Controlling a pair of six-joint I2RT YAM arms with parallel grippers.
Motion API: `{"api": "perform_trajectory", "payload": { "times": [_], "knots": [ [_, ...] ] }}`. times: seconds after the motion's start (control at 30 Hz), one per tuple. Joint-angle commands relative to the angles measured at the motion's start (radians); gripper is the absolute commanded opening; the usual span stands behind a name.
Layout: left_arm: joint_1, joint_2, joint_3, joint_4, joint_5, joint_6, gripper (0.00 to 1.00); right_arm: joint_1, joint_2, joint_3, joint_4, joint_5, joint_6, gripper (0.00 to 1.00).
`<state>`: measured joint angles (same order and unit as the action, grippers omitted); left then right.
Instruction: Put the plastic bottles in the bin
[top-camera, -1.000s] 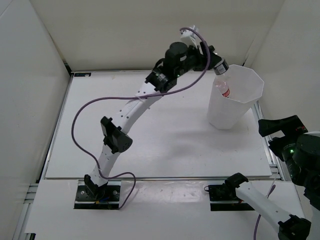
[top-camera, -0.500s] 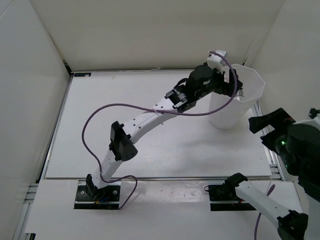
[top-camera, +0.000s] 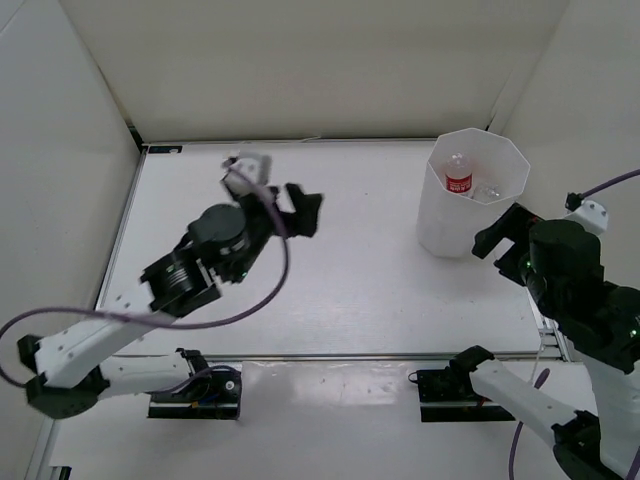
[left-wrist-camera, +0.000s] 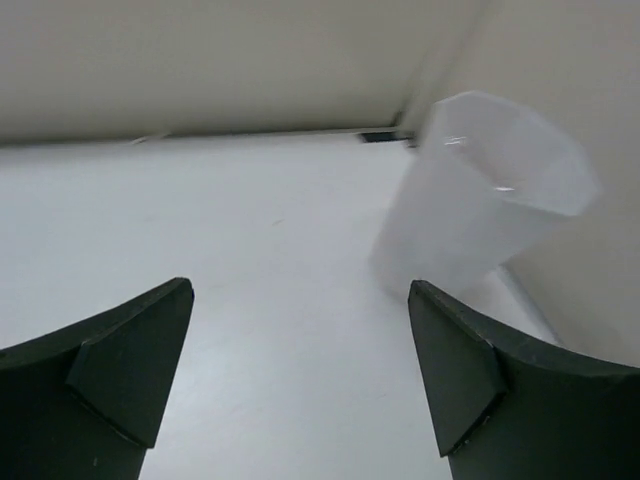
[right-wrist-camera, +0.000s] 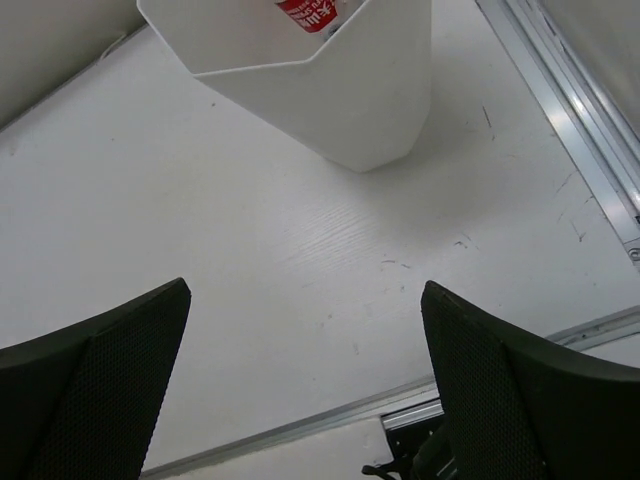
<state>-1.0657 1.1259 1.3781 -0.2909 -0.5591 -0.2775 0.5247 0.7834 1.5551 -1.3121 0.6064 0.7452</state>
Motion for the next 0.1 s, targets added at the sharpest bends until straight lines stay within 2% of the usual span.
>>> {"api": "perform_trajectory", "payload": {
  "times": [0.0, 0.07],
  "knots": [
    [0.003, -0.187, -0.197, -0.186, -0.298, -0.098, 0.99, 0.0, 0.065, 0.023, 0.033, 0.044, -0.061, 1.0],
    [0.003, -0.292, -0.275, -0.312, -0.43, -0.126, 0.99, 0.0, 0.085, 0.036, 0.024, 0.062, -0.041, 1.0]
  ]
}}
